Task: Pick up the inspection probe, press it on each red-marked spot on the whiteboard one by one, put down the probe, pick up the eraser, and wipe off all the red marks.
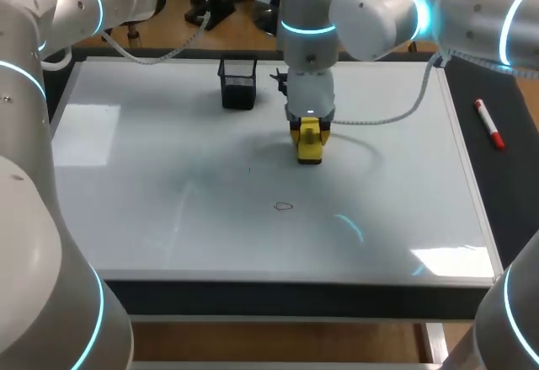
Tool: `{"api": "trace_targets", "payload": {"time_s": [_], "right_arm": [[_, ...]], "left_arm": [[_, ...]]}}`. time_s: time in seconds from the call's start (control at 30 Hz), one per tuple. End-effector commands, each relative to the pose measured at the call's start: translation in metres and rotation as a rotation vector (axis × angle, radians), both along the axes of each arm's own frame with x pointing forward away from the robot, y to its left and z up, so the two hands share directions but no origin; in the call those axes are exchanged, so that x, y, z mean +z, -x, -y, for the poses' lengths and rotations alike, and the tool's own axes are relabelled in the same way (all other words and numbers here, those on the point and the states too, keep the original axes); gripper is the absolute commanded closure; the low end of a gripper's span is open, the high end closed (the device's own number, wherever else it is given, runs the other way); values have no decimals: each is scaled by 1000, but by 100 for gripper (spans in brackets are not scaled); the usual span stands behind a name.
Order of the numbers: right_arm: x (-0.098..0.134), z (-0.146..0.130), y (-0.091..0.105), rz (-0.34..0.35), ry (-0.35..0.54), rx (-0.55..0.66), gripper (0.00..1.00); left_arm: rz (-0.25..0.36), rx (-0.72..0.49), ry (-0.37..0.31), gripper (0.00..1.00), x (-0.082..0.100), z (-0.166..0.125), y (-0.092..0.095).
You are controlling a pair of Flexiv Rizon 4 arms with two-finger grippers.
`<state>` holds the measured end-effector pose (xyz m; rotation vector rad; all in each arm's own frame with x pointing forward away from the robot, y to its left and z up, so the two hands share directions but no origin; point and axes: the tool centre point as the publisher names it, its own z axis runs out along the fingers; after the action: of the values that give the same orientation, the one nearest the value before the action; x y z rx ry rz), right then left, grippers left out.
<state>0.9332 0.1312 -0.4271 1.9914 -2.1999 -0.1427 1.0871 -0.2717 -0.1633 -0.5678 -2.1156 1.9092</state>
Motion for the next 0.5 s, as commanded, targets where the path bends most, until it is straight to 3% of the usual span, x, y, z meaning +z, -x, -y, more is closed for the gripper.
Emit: {"api": "trace_targets", "payload": {"time_s": [0.03, 0.5], "right_arm": [[-3, 17, 6, 8, -3, -11, 100], [5, 52, 10, 26, -3, -101, 100]], "left_arm": [[-11, -101, -10, 100, 0, 0, -7], [-11, -101, -10, 100, 0, 0, -7]]}}
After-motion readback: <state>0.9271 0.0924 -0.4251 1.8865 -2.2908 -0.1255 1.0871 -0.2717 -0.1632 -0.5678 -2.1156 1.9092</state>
